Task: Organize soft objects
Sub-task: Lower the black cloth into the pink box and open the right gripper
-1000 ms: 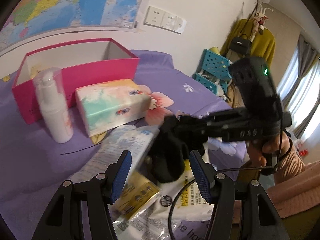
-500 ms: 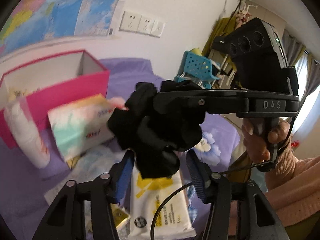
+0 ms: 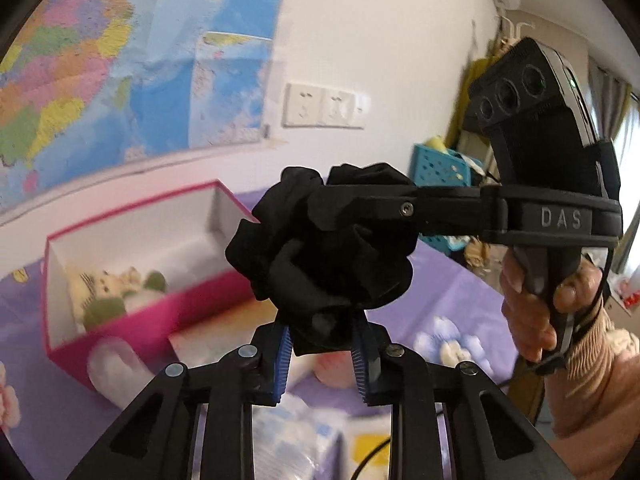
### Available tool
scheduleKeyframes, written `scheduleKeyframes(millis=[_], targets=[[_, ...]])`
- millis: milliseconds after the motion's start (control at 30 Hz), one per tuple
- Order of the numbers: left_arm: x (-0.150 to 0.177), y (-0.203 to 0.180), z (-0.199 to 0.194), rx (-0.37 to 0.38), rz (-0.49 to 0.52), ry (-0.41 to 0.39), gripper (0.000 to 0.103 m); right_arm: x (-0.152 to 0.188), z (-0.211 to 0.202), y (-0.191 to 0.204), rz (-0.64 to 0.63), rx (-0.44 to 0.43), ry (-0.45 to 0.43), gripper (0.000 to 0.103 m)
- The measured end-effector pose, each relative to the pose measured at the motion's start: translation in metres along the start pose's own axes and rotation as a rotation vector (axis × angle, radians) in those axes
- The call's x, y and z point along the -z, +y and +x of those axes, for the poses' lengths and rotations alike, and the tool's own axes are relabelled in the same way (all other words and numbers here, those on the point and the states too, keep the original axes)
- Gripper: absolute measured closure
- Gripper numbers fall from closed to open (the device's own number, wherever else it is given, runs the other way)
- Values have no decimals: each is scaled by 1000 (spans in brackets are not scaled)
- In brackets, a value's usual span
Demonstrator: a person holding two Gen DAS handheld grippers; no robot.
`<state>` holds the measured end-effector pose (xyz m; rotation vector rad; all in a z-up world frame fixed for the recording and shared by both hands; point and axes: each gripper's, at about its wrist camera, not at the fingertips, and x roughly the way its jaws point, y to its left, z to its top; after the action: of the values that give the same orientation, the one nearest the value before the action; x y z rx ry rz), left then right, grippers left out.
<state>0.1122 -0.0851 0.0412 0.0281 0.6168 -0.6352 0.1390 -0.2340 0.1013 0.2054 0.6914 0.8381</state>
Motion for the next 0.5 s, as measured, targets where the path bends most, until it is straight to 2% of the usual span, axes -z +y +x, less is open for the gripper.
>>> scheduleKeyframes(millis=[267, 500], targets=[[-48, 37, 32, -134, -53, -1, 79, -49, 41, -35, 63, -15, -38, 81], [-60, 67, 73, -214, -106, 50, 79, -65, 83, -72, 117, -2, -11, 81]])
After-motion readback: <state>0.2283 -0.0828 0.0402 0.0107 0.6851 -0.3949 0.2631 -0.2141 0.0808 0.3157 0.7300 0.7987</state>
